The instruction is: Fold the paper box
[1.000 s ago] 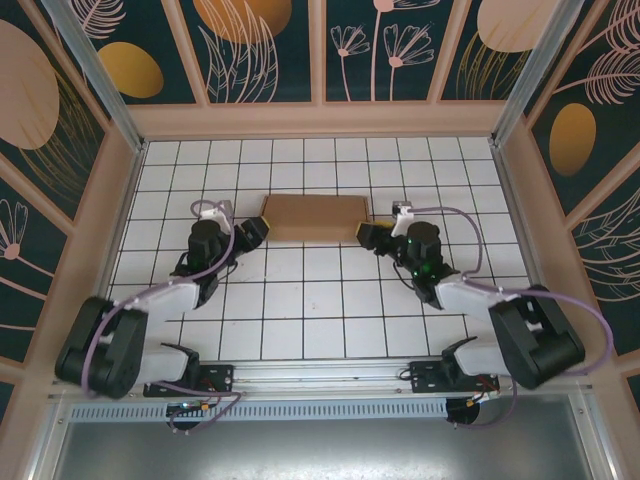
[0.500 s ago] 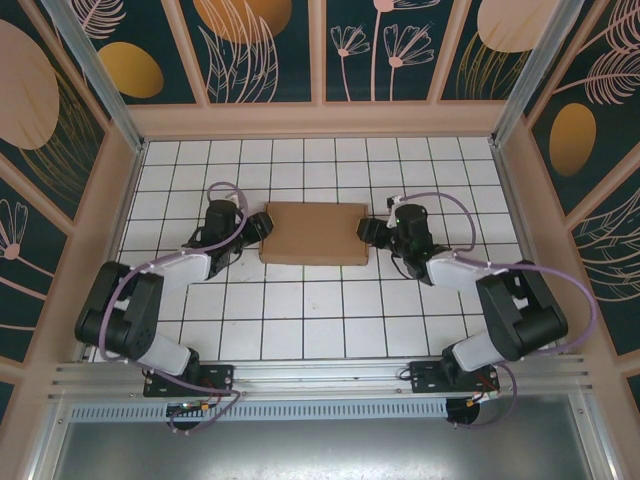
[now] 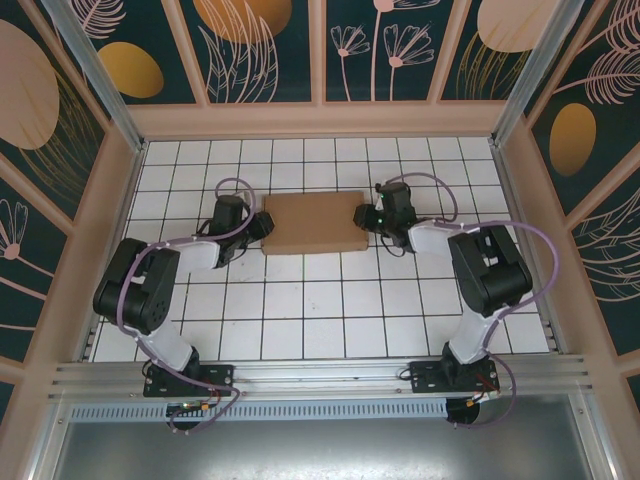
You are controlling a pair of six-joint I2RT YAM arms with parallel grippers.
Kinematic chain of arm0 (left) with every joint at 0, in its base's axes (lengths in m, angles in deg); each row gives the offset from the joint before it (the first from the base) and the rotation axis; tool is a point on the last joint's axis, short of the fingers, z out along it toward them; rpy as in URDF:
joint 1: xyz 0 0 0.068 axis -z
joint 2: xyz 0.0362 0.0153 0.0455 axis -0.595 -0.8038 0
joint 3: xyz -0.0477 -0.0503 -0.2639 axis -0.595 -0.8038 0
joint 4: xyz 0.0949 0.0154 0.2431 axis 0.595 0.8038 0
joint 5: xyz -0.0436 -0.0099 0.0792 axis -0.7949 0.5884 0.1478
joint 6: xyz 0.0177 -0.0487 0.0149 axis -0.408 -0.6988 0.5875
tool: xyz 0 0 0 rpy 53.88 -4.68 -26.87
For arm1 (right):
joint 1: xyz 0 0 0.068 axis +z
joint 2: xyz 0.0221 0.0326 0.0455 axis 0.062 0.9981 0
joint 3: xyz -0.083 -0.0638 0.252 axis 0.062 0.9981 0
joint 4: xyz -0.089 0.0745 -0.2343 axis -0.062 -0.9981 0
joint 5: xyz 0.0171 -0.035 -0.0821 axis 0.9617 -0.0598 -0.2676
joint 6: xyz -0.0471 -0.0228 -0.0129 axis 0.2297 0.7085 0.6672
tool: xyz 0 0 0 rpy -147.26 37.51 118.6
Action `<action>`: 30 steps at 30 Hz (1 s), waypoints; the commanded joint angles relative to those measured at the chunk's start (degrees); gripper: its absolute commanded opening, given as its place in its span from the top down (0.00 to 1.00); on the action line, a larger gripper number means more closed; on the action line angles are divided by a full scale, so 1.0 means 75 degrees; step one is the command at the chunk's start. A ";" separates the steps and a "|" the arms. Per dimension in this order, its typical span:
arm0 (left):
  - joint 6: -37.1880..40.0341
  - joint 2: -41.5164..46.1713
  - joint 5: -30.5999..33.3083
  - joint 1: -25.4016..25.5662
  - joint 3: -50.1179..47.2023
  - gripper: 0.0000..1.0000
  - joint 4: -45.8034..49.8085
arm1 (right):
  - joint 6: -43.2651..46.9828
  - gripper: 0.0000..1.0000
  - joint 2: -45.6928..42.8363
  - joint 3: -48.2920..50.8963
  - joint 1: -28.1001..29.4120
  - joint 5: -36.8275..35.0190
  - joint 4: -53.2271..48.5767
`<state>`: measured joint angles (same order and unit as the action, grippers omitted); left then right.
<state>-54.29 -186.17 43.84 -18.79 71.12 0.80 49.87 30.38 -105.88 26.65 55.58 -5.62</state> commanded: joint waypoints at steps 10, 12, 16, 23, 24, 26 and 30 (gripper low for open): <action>0.0485 -0.0558 0.0228 0.0011 0.0908 0.43 0.0822 | 0.0230 0.46 0.0320 -0.0540 -0.0149 0.0135 -0.0859; 0.0546 -0.0173 0.0485 0.0006 0.0901 0.31 0.1115 | 0.0323 0.33 -0.0164 -0.0483 -0.0154 -0.0057 -0.0963; 0.0895 0.1233 0.1174 0.0015 0.0859 0.01 0.1348 | 0.0421 0.02 -0.1568 -0.0238 -0.0158 -0.0522 -0.0999; 0.2530 0.4141 0.2415 0.0007 -0.0094 0.01 0.0375 | 0.1011 0.01 -0.4094 0.0760 -0.0133 -0.1655 -0.0264; 0.2728 0.4520 0.2978 0.0006 -0.0432 0.01 0.0084 | 0.1164 0.01 -0.4450 0.1020 -0.0137 -0.2046 -0.0066; 0.3169 0.5024 0.3783 0.0015 -0.1051 0.01 -0.0369 | 0.1457 0.01 -0.5090 0.1622 -0.0136 -0.2769 0.0461; 0.4870 0.5045 0.4349 -0.0251 -0.2503 0.01 -0.1626 | 0.2905 0.01 -0.5893 0.2969 -0.0170 -0.3726 0.2017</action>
<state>-28.30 -145.71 69.68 -19.17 58.07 -6.53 62.66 -12.68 -88.70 25.60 36.50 1.27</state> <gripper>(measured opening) 0.989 0.991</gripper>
